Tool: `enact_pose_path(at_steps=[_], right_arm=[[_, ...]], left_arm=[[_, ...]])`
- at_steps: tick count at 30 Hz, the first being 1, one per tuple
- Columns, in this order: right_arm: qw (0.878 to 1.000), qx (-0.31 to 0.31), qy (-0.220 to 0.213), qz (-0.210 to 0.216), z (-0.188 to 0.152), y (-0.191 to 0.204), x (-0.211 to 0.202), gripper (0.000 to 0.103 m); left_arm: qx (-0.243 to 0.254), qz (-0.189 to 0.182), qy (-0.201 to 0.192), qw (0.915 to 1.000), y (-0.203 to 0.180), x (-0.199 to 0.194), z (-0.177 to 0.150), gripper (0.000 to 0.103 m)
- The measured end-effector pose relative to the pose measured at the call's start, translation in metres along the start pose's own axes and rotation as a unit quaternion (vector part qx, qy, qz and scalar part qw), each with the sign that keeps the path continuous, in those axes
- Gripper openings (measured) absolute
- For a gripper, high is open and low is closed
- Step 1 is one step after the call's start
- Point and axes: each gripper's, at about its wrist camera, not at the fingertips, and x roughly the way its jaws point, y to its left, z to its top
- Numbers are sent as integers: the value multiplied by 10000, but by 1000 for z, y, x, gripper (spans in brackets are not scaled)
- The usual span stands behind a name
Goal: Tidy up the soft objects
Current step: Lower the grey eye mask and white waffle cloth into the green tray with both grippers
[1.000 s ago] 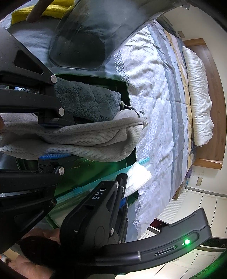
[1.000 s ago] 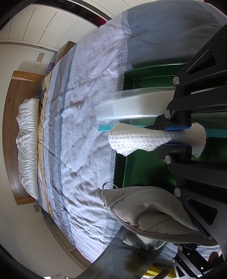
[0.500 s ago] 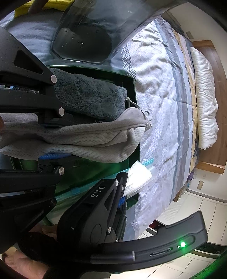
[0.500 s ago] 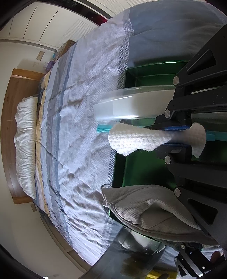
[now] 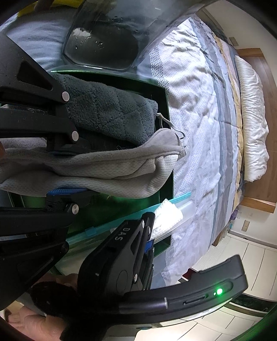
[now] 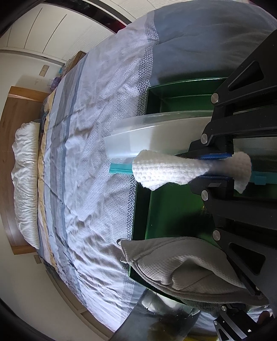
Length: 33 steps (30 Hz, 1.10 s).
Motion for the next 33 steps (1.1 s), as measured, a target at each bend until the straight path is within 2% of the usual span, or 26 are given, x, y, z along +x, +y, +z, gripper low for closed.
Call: enact_pose_path(at_steps=[11,20,33], right_arm=[[9996,-266,40,75,6,1,4,11],[9992,-390,53,110,5,-7,0,11],[9987,-481,85,141,4,-7,3,11]], left_arm=[[-68,-278,-23,9996,-7,-3,2,19],[-147,-662,77,9977,-12,2,1,19],[-73,-758,242,9968,-20,19,4,19]])
